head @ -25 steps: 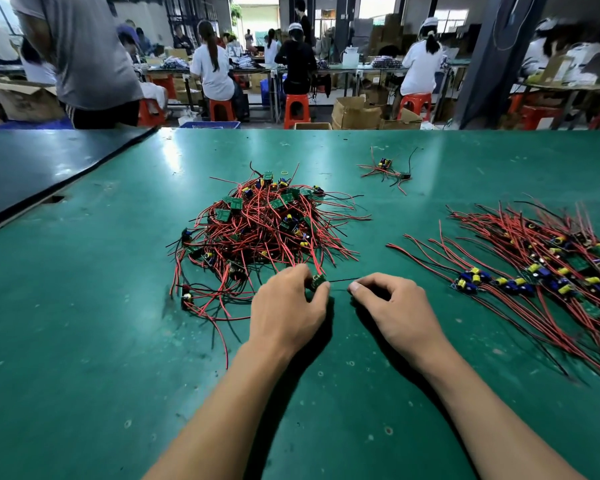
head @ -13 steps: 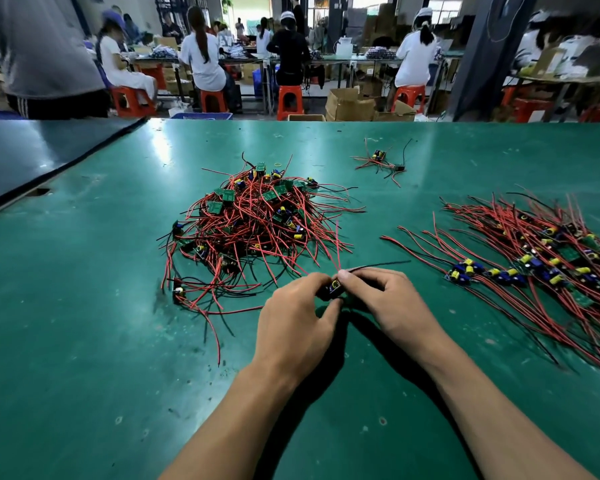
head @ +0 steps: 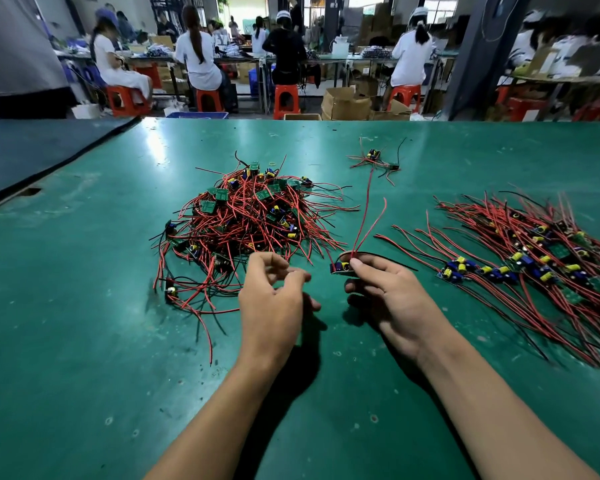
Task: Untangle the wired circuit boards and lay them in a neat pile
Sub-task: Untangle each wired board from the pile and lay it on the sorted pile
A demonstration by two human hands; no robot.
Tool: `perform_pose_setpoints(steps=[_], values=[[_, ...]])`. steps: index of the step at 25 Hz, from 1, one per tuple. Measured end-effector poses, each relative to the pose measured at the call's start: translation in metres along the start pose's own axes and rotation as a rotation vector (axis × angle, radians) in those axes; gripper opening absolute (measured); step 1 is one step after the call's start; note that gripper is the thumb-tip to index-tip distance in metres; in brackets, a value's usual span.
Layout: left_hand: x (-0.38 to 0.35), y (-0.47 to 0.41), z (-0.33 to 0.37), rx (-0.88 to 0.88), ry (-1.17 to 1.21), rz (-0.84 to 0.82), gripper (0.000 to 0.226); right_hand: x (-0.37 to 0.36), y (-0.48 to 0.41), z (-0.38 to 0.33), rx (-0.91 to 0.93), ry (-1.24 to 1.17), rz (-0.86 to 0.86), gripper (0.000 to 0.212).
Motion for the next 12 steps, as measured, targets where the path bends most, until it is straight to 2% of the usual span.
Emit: perform_pose_setpoints(steps=[2,5,8,12], values=[[-0.006,-0.001,-0.004,0.284,0.170,-0.144,0.010,-0.001,0.003,0.001,-0.043,0.068,-0.085,0.011],[-0.019,0.006,-0.007,0.543,0.262,-0.411,0.030,-0.007,0.008,0.005,-0.119,0.116,-0.237,0.006],[-0.023,0.011,-0.008,0.621,0.261,-0.567,0.038,-0.007,0.008,0.006,-0.128,0.110,-0.242,0.009],[-0.018,0.010,-0.008,0.600,0.309,-0.619,0.025,-0.008,0.007,0.007,-0.131,0.091,-0.224,0.007]])
Point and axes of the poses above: each hand's wrist, its own y-axis away from the middle knuckle, its own x-axis out of the back of the hand, z = x × y, the point moved 4 cm from there along -y, towards the middle knuckle, and after that the axes turned 7 degrees about x, right-handed, at the moved point
